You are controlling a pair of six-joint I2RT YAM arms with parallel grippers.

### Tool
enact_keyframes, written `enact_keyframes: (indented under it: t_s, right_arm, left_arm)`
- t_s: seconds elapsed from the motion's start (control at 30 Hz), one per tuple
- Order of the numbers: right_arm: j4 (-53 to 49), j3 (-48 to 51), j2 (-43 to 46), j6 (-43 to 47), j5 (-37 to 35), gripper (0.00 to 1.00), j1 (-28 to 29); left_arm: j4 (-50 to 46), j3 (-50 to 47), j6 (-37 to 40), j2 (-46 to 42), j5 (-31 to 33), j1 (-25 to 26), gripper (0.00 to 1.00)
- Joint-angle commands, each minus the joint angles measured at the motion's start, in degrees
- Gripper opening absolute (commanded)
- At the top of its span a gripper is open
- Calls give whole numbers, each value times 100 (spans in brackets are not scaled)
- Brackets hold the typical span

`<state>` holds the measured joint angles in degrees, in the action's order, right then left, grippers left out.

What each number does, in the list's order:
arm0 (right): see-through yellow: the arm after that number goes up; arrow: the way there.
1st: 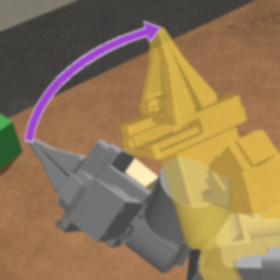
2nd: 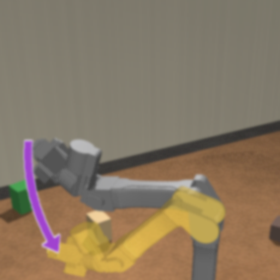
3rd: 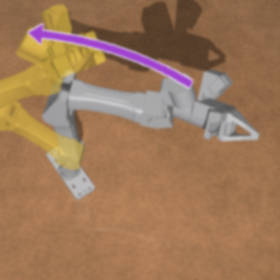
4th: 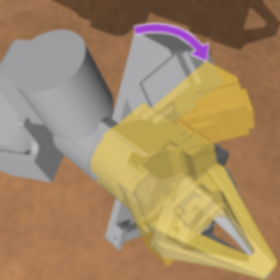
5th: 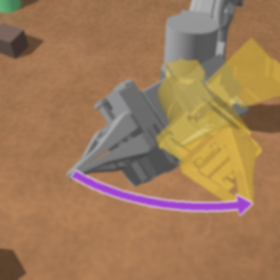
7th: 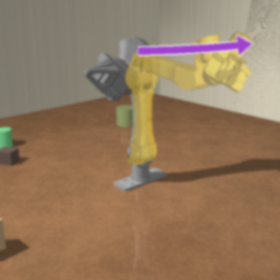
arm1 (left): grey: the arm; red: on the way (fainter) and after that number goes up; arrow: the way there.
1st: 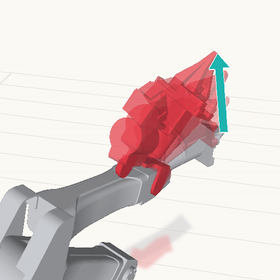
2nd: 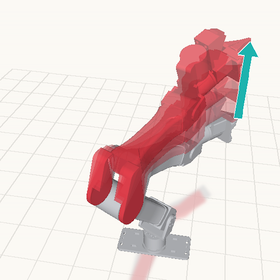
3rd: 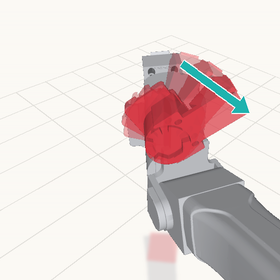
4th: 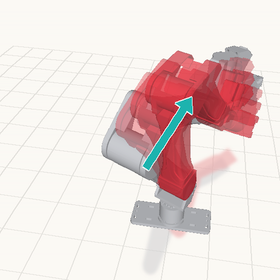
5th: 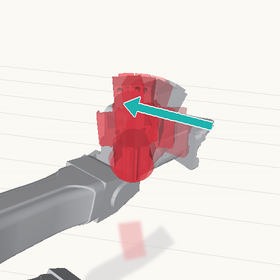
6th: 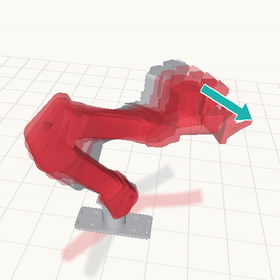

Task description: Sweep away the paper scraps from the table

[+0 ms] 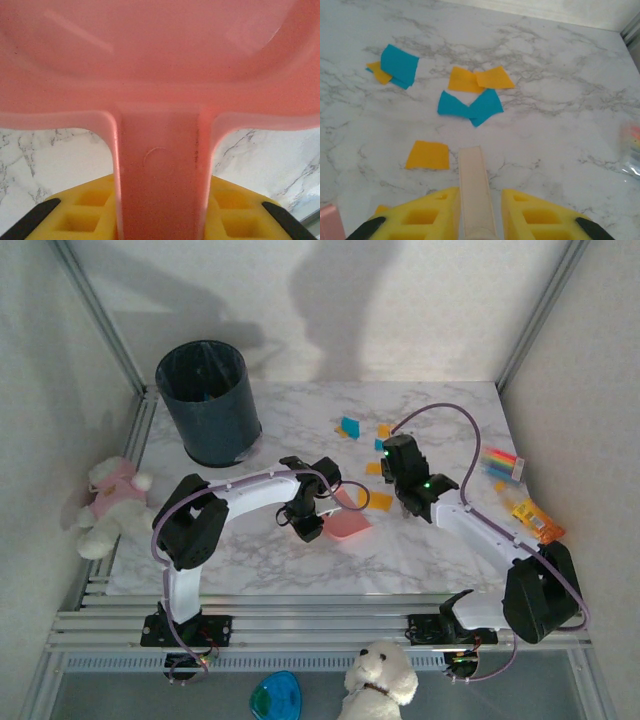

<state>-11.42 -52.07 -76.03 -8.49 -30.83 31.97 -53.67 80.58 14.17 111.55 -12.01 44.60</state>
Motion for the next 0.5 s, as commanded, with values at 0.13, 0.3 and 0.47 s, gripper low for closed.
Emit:
enact_keyframes:
  t_s: [0.13, 0.3, 0.47]
  right_arm:
    - [58, 30, -187, 137, 711, 0, 230]
    - [187, 60, -148, 155, 1394, 0, 310]
    - [213, 7, -99, 170, 1924, 0, 320]
  left_arm:
    - [-258, 140, 37, 113, 76, 61, 0]
    - [-266, 162, 47, 121, 66, 58, 0]
    - [-276, 195, 50, 135, 59, 64, 0]
